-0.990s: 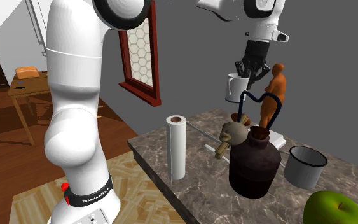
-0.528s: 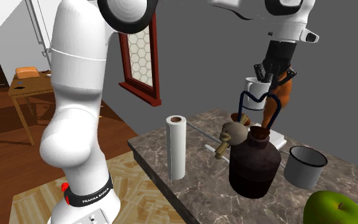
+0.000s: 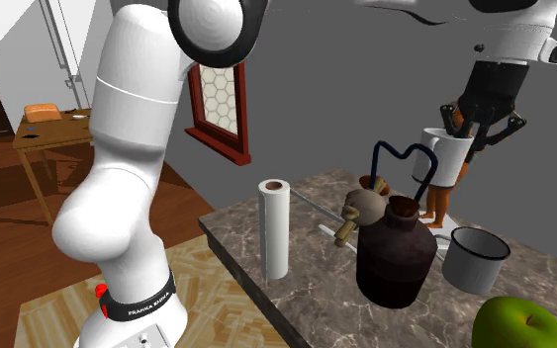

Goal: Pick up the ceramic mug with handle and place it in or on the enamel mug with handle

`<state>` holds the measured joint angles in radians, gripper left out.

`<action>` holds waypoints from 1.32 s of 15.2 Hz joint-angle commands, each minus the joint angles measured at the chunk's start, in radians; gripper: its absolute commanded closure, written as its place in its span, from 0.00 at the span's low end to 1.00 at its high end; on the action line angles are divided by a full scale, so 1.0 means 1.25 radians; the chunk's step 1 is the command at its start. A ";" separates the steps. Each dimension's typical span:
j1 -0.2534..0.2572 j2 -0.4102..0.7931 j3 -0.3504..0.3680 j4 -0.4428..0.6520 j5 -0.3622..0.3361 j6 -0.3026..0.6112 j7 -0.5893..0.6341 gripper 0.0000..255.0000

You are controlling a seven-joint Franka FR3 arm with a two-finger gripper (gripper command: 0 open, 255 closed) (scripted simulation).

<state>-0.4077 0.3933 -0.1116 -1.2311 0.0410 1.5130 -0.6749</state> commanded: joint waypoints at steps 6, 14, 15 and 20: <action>-0.100 0.171 -0.025 0.275 0.020 -0.105 -0.107 1.00; -0.089 0.126 -0.026 0.113 0.014 0.012 -0.108 1.00; -0.088 0.123 -0.026 0.098 0.014 0.024 -0.108 1.00; -0.084 0.114 -0.026 0.029 0.013 0.084 -0.108 1.00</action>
<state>-0.5129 0.5347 -0.1437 -1.1844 0.0573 1.6058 -0.8090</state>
